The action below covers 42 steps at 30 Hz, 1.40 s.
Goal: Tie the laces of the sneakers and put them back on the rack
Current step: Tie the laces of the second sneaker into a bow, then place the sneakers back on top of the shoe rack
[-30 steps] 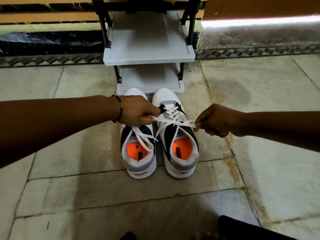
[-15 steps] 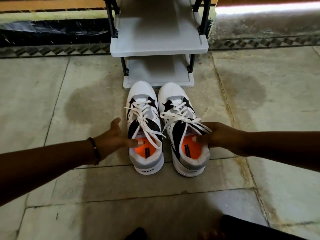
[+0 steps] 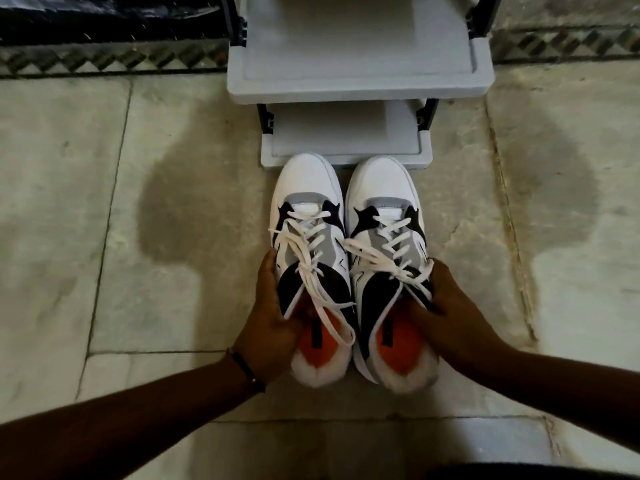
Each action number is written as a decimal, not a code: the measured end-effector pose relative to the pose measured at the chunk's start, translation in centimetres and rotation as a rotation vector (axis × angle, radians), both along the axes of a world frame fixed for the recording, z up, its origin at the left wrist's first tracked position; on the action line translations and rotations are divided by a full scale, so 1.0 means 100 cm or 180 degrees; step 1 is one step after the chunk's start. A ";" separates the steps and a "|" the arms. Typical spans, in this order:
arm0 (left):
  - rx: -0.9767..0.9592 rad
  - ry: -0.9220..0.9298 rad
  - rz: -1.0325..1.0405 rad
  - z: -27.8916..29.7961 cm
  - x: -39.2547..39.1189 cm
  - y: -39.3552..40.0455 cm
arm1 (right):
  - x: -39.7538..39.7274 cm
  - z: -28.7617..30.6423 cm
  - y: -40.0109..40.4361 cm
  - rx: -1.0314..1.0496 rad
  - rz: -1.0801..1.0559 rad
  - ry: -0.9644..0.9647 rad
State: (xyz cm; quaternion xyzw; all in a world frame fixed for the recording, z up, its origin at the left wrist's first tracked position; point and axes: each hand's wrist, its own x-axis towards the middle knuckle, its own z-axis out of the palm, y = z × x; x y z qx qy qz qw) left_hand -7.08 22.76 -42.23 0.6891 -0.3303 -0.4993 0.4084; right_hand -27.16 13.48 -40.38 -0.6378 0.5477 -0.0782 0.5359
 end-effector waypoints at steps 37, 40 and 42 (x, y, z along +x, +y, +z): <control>0.0671 0.0104 0.1364 0.446 0.004 0.022 | 0.050 0.457 0.016 0.0401 -0.0741 0.0174; 0.0575 0.0040 0.1334 0.456 0.011 -0.005 | 0.057 0.466 -0.005 0.0228 -0.0698 0.0169; 0.0577 0.0039 0.1367 0.452 0.016 -0.024 | 0.061 0.462 -0.020 0.0250 -0.0746 0.0177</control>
